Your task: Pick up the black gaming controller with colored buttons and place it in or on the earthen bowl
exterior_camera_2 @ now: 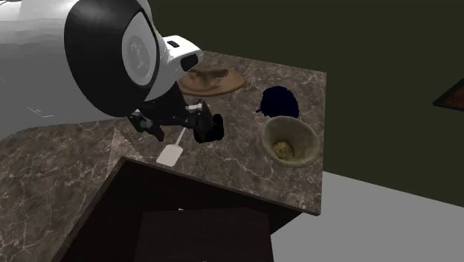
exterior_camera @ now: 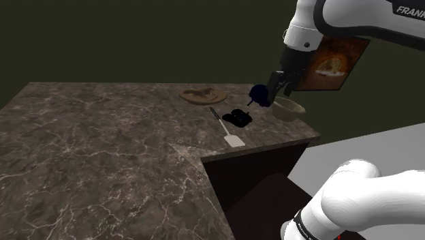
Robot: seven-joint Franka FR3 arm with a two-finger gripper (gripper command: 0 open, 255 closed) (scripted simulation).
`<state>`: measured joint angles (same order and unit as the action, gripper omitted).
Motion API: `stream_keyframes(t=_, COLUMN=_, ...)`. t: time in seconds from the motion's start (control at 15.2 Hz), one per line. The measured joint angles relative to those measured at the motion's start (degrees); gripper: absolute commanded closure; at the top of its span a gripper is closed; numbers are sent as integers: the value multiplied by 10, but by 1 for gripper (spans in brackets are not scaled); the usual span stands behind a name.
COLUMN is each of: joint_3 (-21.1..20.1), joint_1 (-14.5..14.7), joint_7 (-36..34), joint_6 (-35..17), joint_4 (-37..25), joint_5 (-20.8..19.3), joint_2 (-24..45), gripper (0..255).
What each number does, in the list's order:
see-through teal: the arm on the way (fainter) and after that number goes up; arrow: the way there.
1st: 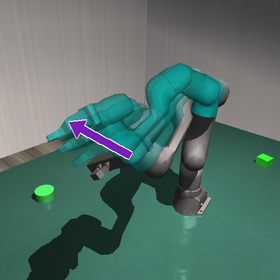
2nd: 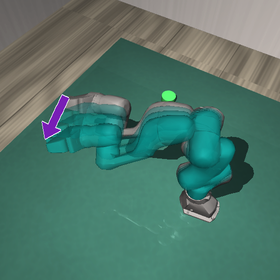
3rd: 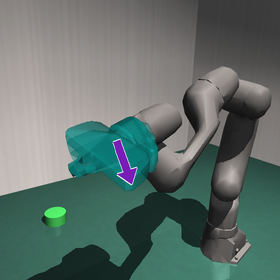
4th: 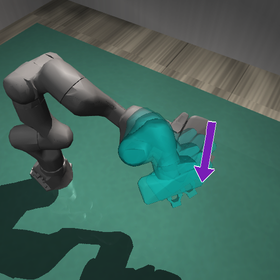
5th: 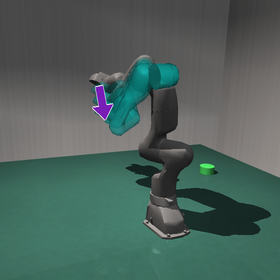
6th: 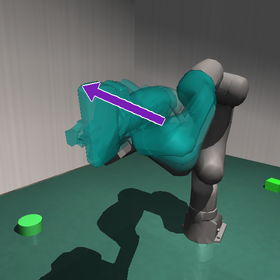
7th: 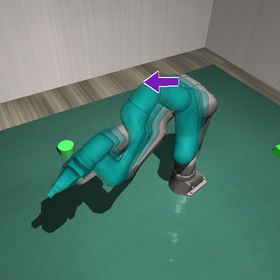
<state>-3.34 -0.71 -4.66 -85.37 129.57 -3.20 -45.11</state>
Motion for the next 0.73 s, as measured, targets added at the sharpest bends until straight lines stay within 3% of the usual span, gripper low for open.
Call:
stream_keyframes(t=0.2, joint_3=7, joint_1=-2, joint_7=5, joint_6=-21, joint_4=8, joint_5=-2, joint_2=10, gripper=0)
stream_keyframes(t=0.73, joint_3=42, joint_1=-14, joint_7=25, joint_6=-172, joint_4=30, joint_5=-4, joint_2=116, gripper=0)
